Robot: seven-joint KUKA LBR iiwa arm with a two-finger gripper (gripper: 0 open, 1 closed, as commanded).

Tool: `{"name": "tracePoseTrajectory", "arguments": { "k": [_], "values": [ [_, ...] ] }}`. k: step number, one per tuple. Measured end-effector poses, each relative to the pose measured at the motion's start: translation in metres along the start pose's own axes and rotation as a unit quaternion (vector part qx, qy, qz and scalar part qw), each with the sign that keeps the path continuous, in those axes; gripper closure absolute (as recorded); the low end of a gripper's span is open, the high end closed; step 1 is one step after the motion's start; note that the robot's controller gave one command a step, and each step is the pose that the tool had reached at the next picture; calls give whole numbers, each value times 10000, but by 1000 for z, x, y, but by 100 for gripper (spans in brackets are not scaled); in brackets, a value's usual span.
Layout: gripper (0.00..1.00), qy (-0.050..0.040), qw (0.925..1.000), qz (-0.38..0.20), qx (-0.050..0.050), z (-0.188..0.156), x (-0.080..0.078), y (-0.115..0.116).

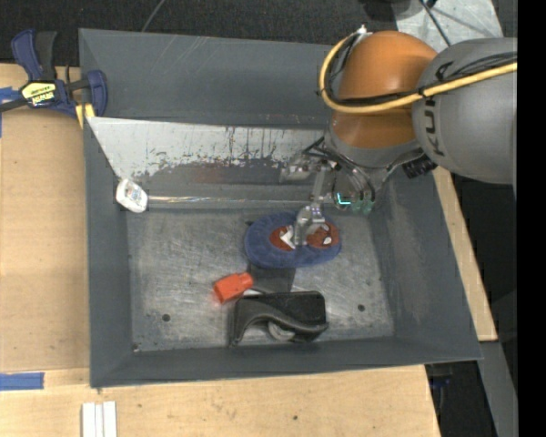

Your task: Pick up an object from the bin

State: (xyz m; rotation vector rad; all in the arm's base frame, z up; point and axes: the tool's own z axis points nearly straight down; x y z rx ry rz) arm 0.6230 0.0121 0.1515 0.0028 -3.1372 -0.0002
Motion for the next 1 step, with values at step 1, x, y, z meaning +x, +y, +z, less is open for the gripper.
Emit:
{"name": "tracePoseTrajectory", "arguments": {
  "k": [1],
  "values": [
    [0,-60,9977,672,-15,73,12,-9]
  ]
}}
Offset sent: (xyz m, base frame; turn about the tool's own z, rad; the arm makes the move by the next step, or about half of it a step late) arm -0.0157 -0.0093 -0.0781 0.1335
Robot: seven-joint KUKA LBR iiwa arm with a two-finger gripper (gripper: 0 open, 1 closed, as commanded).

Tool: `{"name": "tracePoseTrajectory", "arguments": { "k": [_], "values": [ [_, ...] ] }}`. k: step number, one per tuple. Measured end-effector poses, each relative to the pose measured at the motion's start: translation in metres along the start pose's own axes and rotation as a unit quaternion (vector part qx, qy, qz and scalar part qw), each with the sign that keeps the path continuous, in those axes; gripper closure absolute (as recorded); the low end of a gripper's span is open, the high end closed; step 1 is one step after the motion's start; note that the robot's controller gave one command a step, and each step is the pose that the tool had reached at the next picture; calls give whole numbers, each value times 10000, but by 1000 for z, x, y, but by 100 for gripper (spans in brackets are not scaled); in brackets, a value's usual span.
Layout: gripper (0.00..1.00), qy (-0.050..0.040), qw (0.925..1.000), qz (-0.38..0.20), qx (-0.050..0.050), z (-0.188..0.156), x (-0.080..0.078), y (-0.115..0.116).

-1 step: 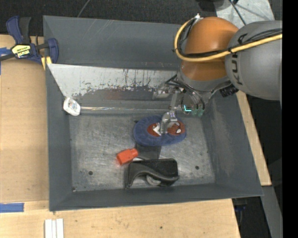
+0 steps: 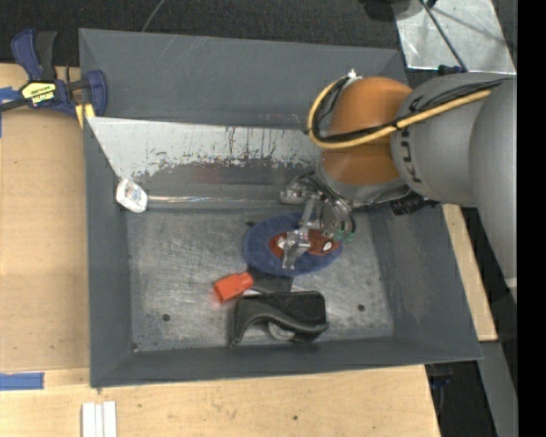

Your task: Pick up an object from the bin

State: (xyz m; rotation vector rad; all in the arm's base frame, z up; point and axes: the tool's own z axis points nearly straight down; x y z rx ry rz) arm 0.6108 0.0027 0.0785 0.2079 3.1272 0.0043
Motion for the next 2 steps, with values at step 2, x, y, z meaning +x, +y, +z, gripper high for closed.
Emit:
{"name": "tracePoseTrajectory", "arguments": {
  "k": [2],
  "values": [
    [100,-25,10000,-83,7,-140,1,-3]
  ]
}}
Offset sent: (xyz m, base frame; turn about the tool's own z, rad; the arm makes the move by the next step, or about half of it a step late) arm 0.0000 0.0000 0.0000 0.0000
